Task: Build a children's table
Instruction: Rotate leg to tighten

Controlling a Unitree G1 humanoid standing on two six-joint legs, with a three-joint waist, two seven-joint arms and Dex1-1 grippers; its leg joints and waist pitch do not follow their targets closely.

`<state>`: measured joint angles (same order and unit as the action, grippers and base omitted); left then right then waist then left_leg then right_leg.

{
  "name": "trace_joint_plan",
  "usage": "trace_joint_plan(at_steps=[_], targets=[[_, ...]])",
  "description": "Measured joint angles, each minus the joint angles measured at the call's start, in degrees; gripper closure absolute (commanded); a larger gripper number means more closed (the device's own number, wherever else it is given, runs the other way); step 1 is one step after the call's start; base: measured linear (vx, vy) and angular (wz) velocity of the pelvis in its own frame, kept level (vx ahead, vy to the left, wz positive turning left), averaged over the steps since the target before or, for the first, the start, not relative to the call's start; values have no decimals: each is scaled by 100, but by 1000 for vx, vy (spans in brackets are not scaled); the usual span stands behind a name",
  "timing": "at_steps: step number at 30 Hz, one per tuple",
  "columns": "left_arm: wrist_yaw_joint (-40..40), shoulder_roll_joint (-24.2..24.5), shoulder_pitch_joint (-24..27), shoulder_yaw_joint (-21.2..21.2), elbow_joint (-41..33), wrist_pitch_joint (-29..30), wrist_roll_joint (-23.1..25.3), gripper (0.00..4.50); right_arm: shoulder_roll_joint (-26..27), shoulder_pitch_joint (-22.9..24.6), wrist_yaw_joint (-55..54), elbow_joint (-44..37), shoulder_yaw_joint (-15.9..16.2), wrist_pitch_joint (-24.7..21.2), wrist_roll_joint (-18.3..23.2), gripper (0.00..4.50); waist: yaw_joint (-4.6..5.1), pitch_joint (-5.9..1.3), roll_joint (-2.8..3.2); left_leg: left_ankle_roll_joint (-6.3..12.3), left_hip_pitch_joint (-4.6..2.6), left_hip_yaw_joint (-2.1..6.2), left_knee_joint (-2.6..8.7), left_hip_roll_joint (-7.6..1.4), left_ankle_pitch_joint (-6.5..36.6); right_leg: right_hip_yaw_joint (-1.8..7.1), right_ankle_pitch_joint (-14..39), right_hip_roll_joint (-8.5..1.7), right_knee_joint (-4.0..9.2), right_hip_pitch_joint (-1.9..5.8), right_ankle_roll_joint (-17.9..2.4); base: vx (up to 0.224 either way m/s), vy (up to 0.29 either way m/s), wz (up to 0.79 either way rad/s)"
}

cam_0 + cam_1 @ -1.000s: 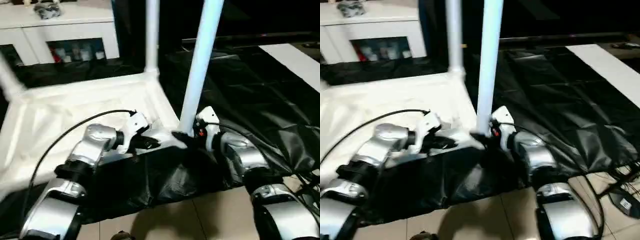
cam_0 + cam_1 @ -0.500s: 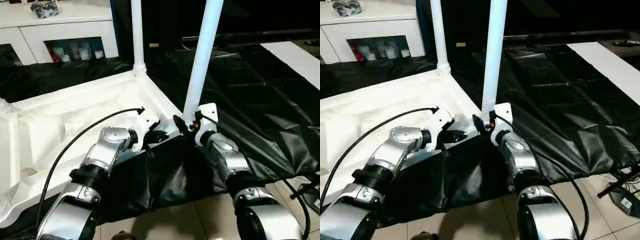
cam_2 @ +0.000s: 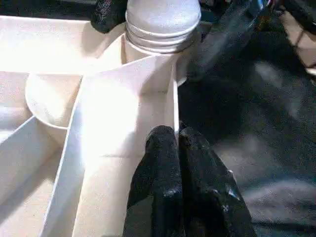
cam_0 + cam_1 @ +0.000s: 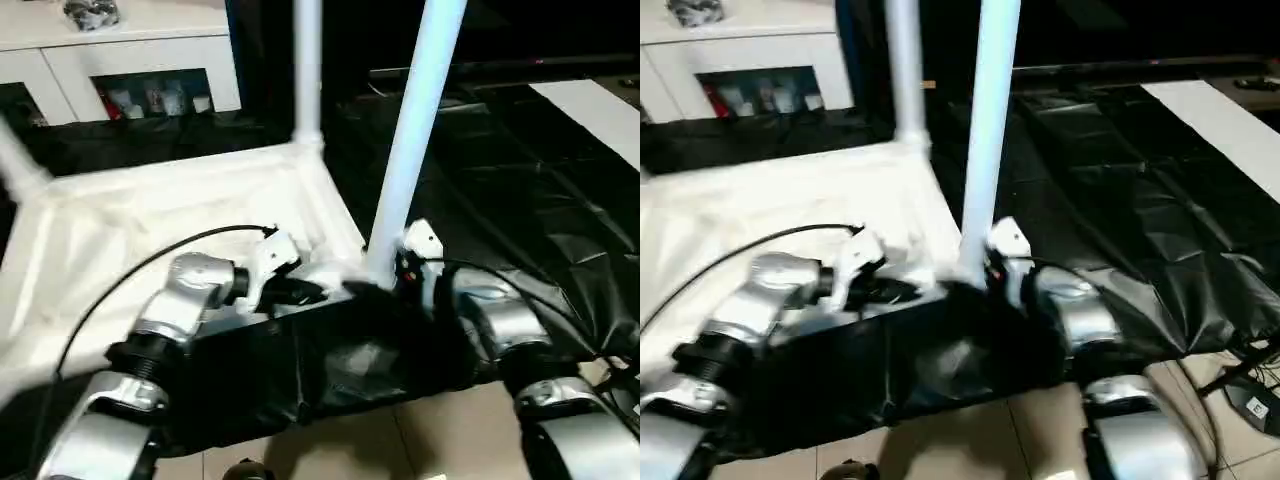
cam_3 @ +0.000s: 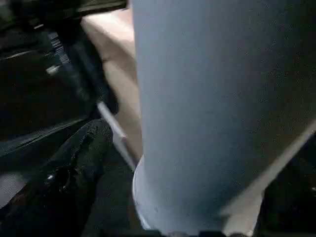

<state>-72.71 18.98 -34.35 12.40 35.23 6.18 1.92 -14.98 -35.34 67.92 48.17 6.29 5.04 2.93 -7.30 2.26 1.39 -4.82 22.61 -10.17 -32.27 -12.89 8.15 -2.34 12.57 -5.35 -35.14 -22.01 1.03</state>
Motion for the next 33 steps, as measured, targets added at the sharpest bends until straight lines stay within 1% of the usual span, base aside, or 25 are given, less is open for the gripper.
trace_joint_plan(at_steps=[1,2,6,7,8,10,13,18,22,25,28,30,31,32,33], targets=[[-139,50,0,24,0,-22,-16,450,-69,-10,217,-18,66,-19,8,48,-2,0,0,0,0,0,-2,0,0,1,0,-1,-1,1,0,0,0,0],[-252,85,0,48,0,-33,-38,450,-125,-32,435,-28,116,-61,23,78,-10,-1,-1,0,-1,0,-4,0,0,0,0,-2,-3,2,-1,0,0,0],[-557,184,-2,117,6,-84,-86,450,-194,-53,914,-36,200,-191,109,87,-68,0,-5,0,-3,0,-3,0,0,-1,0,-2,-14,0,-1,0,0,0],[-616,199,-2,129,21,-113,-102,450,-217,-65,1023,-53,225,-232,111,103,-84,0,-5,0,-3,0,-3,0,0,-4,0,-1,-15,0,-1,0,0,0],[-681,216,-4,130,55,-153,-117,450,-233,-73,1139,-78,260,-270,111,127,-97,0,-5,0,-3,0,-3,0,0,-5,0,-1,-16,0,-1,0,0,0],[-780,237,-7,138,83,-185,-124,450,-238,-75,1267,-106,281,-352,119,129,-103,0,-5,0,-2,0,-4,-1,0,-4,0,-2,-17,0,-1,0,0,0],[-921,247,-18,143,148,-253,-136,450,-267,-79,1429,-162,314,-479,124,165,-118,0,-5,1,-2,0,-7,-1,0,-3,0,-5,-19,1,-1,0,0,0],[-979,251,-53,157,239,-268,-174,450,-273,-78,1497,-192,328,-558,126,180,-128,0,-5,1,-2,0,-9,0,0,-4,0,-7,-24,1,-1,0,0,0],[-953,241,-63,151,272,-265,-176,450,-262,-59,1435,-213,316,-591,130,182,-129,0,-5,1,-4,0,-10,0,0,-4,0,-7,-28,1,-1,0,0,0],[-573,170,-155,95,411,-248,-102,450,-142,-27,793,-191,138,-602,105,183,-114,-1,-9,0,-17,1,-15,0,0,0,-2,-7,-52,1,-3,0,0,0],[73,0,-297,28,586,-110,49,450,106,-57,-354,-11,-108,-613,81,183,-80,-1,-10,-3,-50,1,-4,0,1,12,-6,-7,-68,8,-9,0,0,0],[473,-153,-350,-34,630,35,110,450,274,-74,-1091,63,-252,-618,68,183,-71,0,-11,-3,-56,5,6,0,1,13,-6,-7,-67,8,-8,0,0,0],[698,-257,-377,-66,631,138,147,450,380,-75,-1478,103,-377,-632,72,183,-65,0,-11,-3,-57,7,7,0,0,14,-7,-7,-67,8,-8,0,0,0],[1084,-459,-412,-141,639,291,213,450,570,-80,-2164,144,-593,-693,80,183,-55,0,-11,-4,-58,12,5,0,0,19,-8,-7,-68,7,-8,0,0,0],[1322,-576,-446,-145,641,378,234,450,660,-80,-2557,149,-691,-710,84,183,-54,0,-11,-4,-57,15,6,2,0,22,-9,-8,-66,7,-7,0,0,0]])
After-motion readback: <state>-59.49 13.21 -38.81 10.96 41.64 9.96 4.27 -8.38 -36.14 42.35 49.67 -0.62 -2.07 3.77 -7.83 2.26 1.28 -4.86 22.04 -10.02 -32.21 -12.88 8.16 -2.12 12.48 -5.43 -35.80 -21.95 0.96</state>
